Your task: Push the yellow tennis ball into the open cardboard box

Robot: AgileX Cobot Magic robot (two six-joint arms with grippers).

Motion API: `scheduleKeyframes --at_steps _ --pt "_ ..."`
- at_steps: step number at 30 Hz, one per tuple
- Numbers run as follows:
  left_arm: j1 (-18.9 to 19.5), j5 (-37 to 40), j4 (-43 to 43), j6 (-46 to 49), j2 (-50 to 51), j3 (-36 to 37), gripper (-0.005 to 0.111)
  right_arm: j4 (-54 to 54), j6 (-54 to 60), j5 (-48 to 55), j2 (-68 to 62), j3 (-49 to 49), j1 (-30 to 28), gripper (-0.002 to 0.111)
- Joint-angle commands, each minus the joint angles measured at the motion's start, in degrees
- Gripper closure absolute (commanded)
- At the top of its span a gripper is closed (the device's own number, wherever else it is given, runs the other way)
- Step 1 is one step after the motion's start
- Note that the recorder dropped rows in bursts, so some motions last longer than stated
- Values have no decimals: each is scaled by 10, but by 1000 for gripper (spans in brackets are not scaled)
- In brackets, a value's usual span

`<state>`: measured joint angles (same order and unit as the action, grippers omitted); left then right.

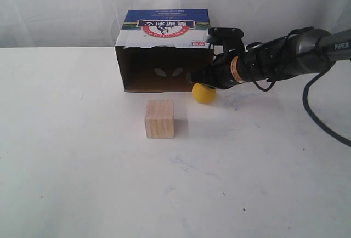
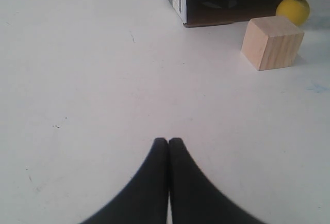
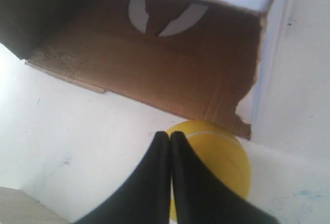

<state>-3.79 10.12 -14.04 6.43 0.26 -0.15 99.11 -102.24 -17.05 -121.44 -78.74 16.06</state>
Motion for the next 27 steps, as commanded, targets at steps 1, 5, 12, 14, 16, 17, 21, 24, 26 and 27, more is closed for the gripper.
scheduleKeyframes --at_steps 1,5,12,14,16,17,21,24,26,27 --pt "-2 2 -6 0 -3 1 107 8 6 3 -12 -19 -1 108" --pt "-2 2 -6 0 -3 1 107 8 -14 -22 -28 -44 -1 108" --pt "-2 2 -6 0 -3 1 107 8 -21 -42 -56 -59 6 108" --pt "-2 2 -6 0 -3 1 107 8 -18 -19 -56 -61 10 108" --pt "-2 2 -6 0 -3 1 107 8 -15 -13 -59 -72 12 108" --pt "-2 2 -6 0 -3 1 107 8 -15 -14 -60 -78 12 108" --pt "-2 2 -6 0 -3 1 107 8 -15 -18 -60 -85 12 108" --pt "-2 2 -6 0 -3 1 107 8 -15 -22 -60 -85 12 108" --pt "-2 2 -6 0 -3 1 107 8 -15 -29 -60 -85 12 108" --pt "-2 2 -6 0 -3 1 107 8 -15 -29 -60 -85 12 108"
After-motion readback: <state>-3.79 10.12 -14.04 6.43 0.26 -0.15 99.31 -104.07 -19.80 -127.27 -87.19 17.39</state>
